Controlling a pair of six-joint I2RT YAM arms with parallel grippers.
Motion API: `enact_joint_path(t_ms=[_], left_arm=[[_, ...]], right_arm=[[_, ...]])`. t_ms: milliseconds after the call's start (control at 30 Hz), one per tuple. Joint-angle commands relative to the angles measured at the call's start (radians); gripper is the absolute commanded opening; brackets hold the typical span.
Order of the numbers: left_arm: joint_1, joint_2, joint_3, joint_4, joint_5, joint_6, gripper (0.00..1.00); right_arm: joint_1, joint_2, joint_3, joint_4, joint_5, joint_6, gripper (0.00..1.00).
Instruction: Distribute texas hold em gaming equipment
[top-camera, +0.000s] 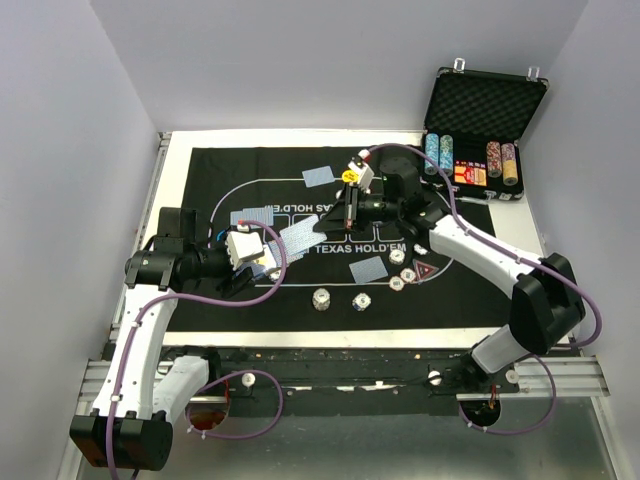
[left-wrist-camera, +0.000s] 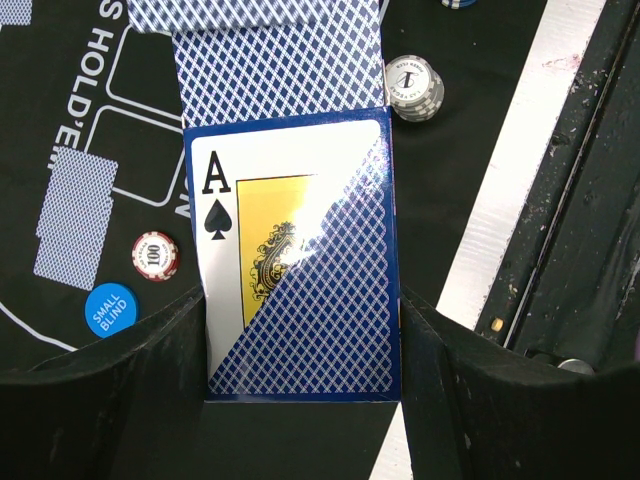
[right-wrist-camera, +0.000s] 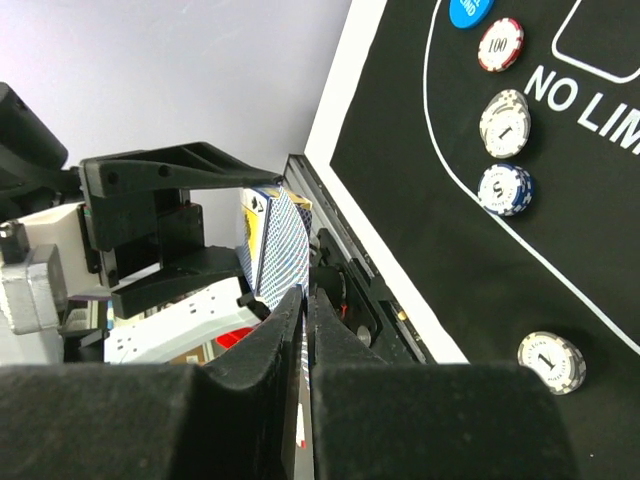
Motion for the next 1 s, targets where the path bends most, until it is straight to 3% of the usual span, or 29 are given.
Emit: enact_joint_path(t_ms=[0, 300, 567, 833, 967], left_arm=[[-0.001, -0.004, 0.005, 0.028, 0.046, 0.006, 0.47], [-0.001, 0.0, 0.008, 0.025, 0.044, 0.009, 0.47], [-0.001, -0.004, 0.008, 0.018, 0.041, 0.015, 0.47], [-0.001, -0.007, 0.013, 0.008, 0.041, 0.015, 0.47], [-0.001, -0.004, 0.022, 0.002, 0.043, 0.017, 0.47]], right_arm=[[-0.017, -0.04, 0.022, 0.016, -0.05, 0.035, 0.11], [-0.077, -0.022, 0.048, 0.056, -0.085, 0.065, 0.09], [-0.175, 0.104, 0.107, 0.166, -0.15, 0.139, 0.01], [-0.251, 0.419, 0.307, 0.278, -0.134, 0.19, 0.01], [-0.27, 0.639, 0.523, 0.18, -0.047, 0.127, 0.01]])
